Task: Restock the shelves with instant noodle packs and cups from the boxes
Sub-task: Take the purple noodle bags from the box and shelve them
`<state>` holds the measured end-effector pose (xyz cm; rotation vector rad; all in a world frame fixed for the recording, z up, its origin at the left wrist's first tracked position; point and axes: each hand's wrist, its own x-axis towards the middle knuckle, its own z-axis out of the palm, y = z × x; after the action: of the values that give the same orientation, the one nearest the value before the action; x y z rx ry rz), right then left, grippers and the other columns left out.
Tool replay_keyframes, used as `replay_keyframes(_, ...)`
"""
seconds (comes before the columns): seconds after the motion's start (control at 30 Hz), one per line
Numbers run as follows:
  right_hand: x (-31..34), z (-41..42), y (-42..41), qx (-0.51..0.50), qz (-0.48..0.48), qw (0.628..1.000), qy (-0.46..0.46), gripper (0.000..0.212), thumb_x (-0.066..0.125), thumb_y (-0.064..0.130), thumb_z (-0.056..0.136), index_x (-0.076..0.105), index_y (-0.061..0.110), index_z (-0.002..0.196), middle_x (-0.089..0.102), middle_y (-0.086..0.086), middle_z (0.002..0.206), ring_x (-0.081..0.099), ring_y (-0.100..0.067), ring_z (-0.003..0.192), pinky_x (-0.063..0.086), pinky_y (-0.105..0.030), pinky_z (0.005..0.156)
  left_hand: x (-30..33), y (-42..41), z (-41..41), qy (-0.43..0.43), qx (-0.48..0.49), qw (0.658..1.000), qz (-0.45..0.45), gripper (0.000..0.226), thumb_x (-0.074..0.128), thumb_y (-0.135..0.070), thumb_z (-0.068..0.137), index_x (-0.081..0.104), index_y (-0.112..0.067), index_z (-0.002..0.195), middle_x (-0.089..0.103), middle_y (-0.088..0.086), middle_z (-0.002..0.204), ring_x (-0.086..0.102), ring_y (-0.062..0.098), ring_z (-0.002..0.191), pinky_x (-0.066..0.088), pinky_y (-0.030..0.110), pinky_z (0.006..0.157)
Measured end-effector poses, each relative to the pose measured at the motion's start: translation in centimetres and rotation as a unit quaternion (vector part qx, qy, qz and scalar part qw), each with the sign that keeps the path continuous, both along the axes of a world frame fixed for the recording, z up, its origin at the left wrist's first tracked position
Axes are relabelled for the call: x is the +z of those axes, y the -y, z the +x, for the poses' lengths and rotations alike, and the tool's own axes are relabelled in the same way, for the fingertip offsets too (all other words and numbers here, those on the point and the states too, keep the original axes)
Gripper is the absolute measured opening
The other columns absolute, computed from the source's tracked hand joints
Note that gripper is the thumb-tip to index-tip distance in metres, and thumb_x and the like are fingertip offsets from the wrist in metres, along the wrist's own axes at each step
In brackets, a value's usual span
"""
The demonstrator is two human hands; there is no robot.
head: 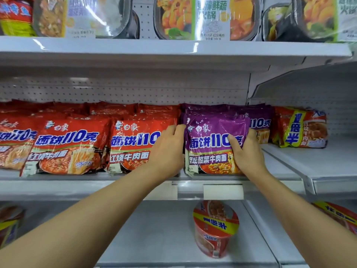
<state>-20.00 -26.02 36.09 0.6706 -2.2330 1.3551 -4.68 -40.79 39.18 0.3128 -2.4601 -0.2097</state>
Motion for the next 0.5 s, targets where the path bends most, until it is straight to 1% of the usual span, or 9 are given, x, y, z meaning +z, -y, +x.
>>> replay_keyframes(0.13, -0.3, 1.0, -1.2, -0.015, 0.026, 0.999, -0.02, 0.056, 0.057, 0.035, 0.092, 0.034, 0.008, 0.136, 0.048, -0.01, 0.134, 0.047, -0.026, 0.122, 0.045, -0.043, 0.097, -0.2, -0.4, 0.6, 0.004, 0.001, 1.0, -0.007, 0.077, 0.067, -0.007, 0.083, 0.024, -0.016, 0.146, 0.035, 0.007, 0.145, 0.038, 0.024, 0.13, 0.038, 0.032, 0.1)
replay_keyframes(0.27, -0.5, 3.0, -3.0, -0.027, 0.07, 0.997, -0.02, 0.069, 0.065, 0.03, 0.088, 0.028, 0.01, 0.142, 0.035, -0.011, 0.144, 0.032, -0.027, 0.134, 0.033, -0.044, 0.109, -0.5, -1.1, 1.5, 0.001, -0.013, 1.0, -0.021, 0.072, 0.065, -0.008, 0.085, 0.026, -0.015, 0.145, 0.037, 0.007, 0.145, 0.039, 0.024, 0.129, 0.039, 0.034, 0.103)
replay_keyframes(0.37, -0.7, 5.2, -4.4, -0.044, 0.114, 0.992, -0.02, 0.076, 0.07, 0.029, 0.085, 0.027, 0.01, 0.144, 0.031, -0.012, 0.146, 0.023, -0.027, 0.137, 0.025, -0.041, 0.112, -0.9, -2.0, 2.6, 0.004, -0.021, 0.999, -0.036, 0.07, 0.064, -0.009, 0.085, 0.027, -0.015, 0.144, 0.037, 0.005, 0.145, 0.04, 0.023, 0.129, 0.038, 0.034, 0.101)
replay_keyframes(0.43, -1.1, 6.9, -5.2, -0.046, 0.141, 0.989, -0.025, 0.076, 0.07, 0.029, 0.084, 0.028, 0.009, 0.143, 0.031, -0.012, 0.145, 0.02, -0.026, 0.137, 0.023, -0.039, 0.111, -1.4, -2.7, 3.5, 0.008, -0.028, 0.999, -0.038, 0.07, 0.066, -0.01, 0.084, 0.029, -0.014, 0.143, 0.038, 0.005, 0.144, 0.04, 0.024, 0.128, 0.036, 0.034, 0.102)
replay_keyframes(0.5, -1.8, 8.8, -6.0, -0.047, 0.176, 0.983, -0.019, 0.076, 0.07, 0.03, 0.084, 0.027, 0.01, 0.144, 0.029, -0.011, 0.146, 0.018, -0.024, 0.137, 0.023, -0.037, 0.111, -2.1, -3.4, 4.5, 0.013, -0.036, 0.999, -0.031, 0.067, 0.066, -0.01, 0.083, 0.032, -0.014, 0.141, 0.041, 0.007, 0.141, 0.042, 0.025, 0.125, 0.037, 0.037, 0.101)
